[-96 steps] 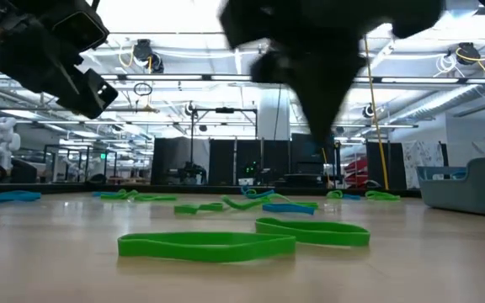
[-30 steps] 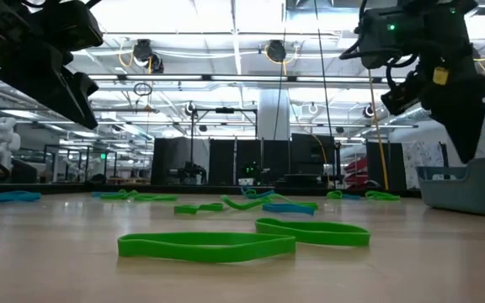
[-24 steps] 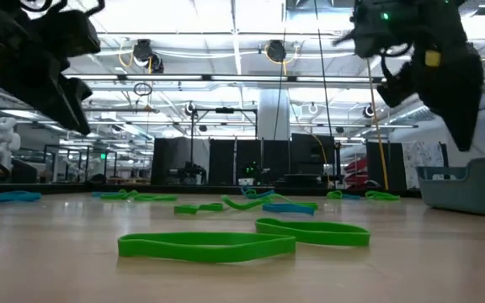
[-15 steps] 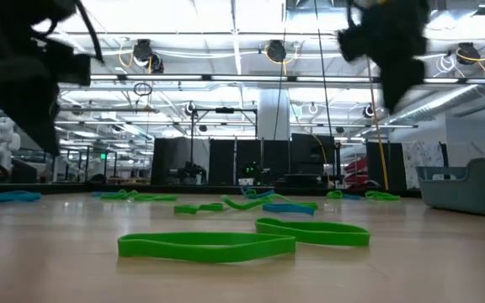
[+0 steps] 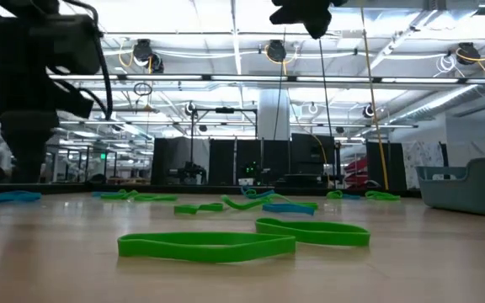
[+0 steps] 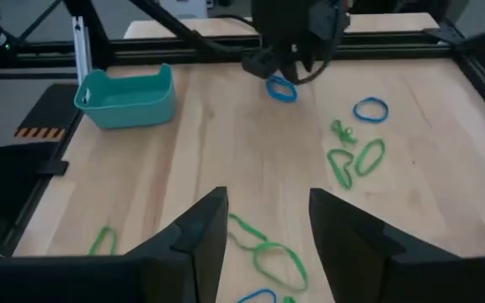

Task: Sort rubber bands into baskets
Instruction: Put the blue rubber band into the dark blue bin

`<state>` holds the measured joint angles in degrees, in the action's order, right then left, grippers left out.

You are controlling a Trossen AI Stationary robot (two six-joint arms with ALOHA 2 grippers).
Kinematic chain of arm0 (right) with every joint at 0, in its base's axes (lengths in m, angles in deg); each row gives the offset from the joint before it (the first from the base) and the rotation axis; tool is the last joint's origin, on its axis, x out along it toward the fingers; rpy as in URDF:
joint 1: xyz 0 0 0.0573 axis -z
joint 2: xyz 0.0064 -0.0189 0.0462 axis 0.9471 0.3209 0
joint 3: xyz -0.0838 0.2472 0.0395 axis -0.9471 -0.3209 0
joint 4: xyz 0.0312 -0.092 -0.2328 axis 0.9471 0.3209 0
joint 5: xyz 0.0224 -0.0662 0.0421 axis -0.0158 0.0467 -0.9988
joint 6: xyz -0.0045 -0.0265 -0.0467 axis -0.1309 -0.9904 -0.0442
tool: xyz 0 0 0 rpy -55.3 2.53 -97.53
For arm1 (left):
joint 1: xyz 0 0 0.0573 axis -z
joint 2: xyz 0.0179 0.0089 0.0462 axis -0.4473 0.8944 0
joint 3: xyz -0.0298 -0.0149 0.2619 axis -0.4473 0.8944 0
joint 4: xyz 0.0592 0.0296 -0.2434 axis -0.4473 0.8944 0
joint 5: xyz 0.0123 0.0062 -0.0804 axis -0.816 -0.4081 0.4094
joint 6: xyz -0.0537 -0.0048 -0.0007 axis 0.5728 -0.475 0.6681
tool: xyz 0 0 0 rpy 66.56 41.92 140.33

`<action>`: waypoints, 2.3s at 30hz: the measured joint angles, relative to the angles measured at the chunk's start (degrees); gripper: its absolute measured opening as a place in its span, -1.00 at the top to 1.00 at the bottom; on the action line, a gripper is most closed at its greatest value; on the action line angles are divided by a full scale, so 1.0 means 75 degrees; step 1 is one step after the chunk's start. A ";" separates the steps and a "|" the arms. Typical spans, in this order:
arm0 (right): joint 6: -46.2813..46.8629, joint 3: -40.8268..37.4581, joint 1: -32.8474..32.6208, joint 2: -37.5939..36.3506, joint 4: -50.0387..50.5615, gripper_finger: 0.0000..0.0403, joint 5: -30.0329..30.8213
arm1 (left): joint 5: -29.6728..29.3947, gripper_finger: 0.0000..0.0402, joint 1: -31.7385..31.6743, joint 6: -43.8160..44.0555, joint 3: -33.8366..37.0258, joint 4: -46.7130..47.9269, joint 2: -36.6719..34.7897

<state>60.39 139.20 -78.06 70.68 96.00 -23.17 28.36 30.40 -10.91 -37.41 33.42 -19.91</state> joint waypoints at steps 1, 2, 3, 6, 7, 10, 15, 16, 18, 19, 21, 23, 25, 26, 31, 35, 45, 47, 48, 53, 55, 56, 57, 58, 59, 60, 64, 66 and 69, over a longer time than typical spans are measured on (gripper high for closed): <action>-0.0018 0.0000 -0.0031 0.0000 0.0013 0.21 0.0003 | 0.0032 0.16 -0.0062 -0.0027 0.0000 -0.0009 0.0116; -0.0015 0.0000 -0.0066 0.0053 0.0006 0.21 0.0003 | 0.0088 0.16 -0.0106 -0.0032 0.0000 -0.0026 0.0213; -0.0001 0.0000 -0.0102 0.0098 -0.0009 0.21 0.0003 | 0.0146 0.16 -0.0136 -0.0046 0.0000 -0.0025 0.0303; 0.0003 -0.0003 -0.0263 0.0345 -0.0178 0.21 0.0034 | 0.0339 0.16 -0.0171 -0.0194 0.0006 -0.0103 0.0606; -0.0022 -0.0003 -0.0317 0.0457 -0.0365 0.21 0.0032 | 0.0409 0.16 -0.0166 -0.0218 0.0025 -0.0177 0.0680; -0.0241 -0.0003 -0.0449 0.0849 -0.0669 0.21 0.0027 | 0.0493 0.16 -0.0165 -0.0338 0.0094 -0.0378 0.0912; -0.0428 -0.0003 -0.0509 0.1219 -0.0900 0.21 0.0022 | 0.0552 0.16 -0.0165 -0.0379 0.0197 -0.0449 0.1070; -0.0421 -0.0003 -0.0503 0.1274 -0.0910 0.21 0.0029 | 0.0590 0.16 -0.0165 -0.0379 0.0225 -0.0434 0.1083; -0.0378 -0.0008 -0.0497 0.1302 -0.0897 0.21 0.0032 | 0.0682 0.16 -0.0165 -0.0378 0.0328 -0.0463 0.1133; -0.0372 -0.0015 -0.0497 0.1303 -0.0890 0.21 0.0032 | 0.0698 0.16 -0.0165 -0.0379 0.0363 -0.0489 0.1120; -0.0372 -0.0015 -0.0497 0.1296 -0.0922 0.21 0.0035 | 0.0719 0.16 -0.0165 -0.0376 0.0408 -0.0516 0.1109; -0.0373 -0.0015 -0.0497 0.1294 -0.0913 0.21 0.0035 | 0.0714 0.16 -0.0162 -0.0376 0.0415 -0.0520 0.1099; -0.0390 -0.0015 -0.0497 0.1294 -0.0904 0.21 0.0035 | 0.0711 0.16 -0.0165 -0.0431 0.0417 -0.0606 0.1097; -0.0396 -0.0015 -0.0497 0.1294 -0.0909 0.21 0.0035 | 0.0710 0.16 -0.0165 -0.0486 0.0413 -0.0631 0.1097; -0.0396 -0.0015 -0.0491 0.1291 -0.0899 0.21 0.0055 | 0.0699 0.17 -0.0165 -0.0594 0.0343 -0.0647 0.1109; -0.0396 -0.0015 -0.0491 0.1291 -0.0892 0.21 0.0055 | 0.0701 0.27 -0.0165 -0.0592 0.0338 -0.0663 0.1107; -0.0568 -0.0015 -0.0472 0.1291 -0.0895 0.21 0.0052 | 0.0587 0.93 -0.0163 -0.0635 0.0332 -0.0687 0.1106; -0.0562 -0.0015 -0.0454 0.1291 -0.0896 0.21 0.0052 | 0.0577 0.96 -0.0159 -0.0653 0.0329 -0.0683 0.1106; -0.0562 -0.0015 -0.0448 0.1291 -0.0899 0.21 0.0055 | 0.0574 0.96 -0.0159 -0.0723 0.0329 -0.0682 0.1104; -0.0567 -0.0004 -0.0445 0.1371 -0.0957 0.21 0.0055 | 0.0562 0.98 -0.0120 -0.0959 0.0125 -0.0502 0.1083; -0.0605 0.0001 -0.0445 0.1441 -0.0944 0.21 0.0051 | 0.0519 0.98 -0.0031 -0.1030 -0.0077 -0.0337 0.0983; -0.0618 0.0000 -0.0445 0.1514 -0.0946 0.21 0.0051 | 0.0511 0.98 0.0030 -0.1052 -0.0207 -0.0276 0.0916; -0.0625 0.0001 -0.0437 0.1619 -0.1090 0.21 0.0050 | 0.0497 0.98 0.0094 -0.1102 -0.0336 -0.0237 0.0813; -0.0659 0.0006 -0.0422 0.1699 -0.1187 0.21 0.0049 | 0.0484 0.98 0.0156 -0.1179 -0.0464 -0.0191 0.0696; -0.0735 0.0003 -0.0406 0.1784 -0.1181 0.21 0.0032 | 0.0477 0.98 0.0222 -0.1211 -0.0597 -0.0125 0.0589; -0.0778 0.0000 -0.0399 0.1899 -0.1258 0.21 0.0049 | 0.0464 0.98 0.0299 -0.1233 -0.0713 -0.0109 0.0492; -0.1015 0.0000 -0.0292 0.2445 -0.2236 0.21 0.0013 | 0.0173 0.99 0.0639 -0.1251 -0.1060 -0.0183 0.0006; -0.1174 0.0000 -0.0235 0.2799 -0.3018 0.21 -0.0012 | -0.0195 0.99 0.0815 -0.1234 -0.1084 -0.0234 -0.0204; -0.1393 -0.0003 -0.0149 0.3328 -0.4242 0.21 -0.0026 | -0.0812 0.99 0.1026 -0.1149 -0.1087 -0.0318 -0.0410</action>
<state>49.95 139.18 -79.17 95.64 64.18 -23.37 22.27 38.09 -19.53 -45.56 31.04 -22.99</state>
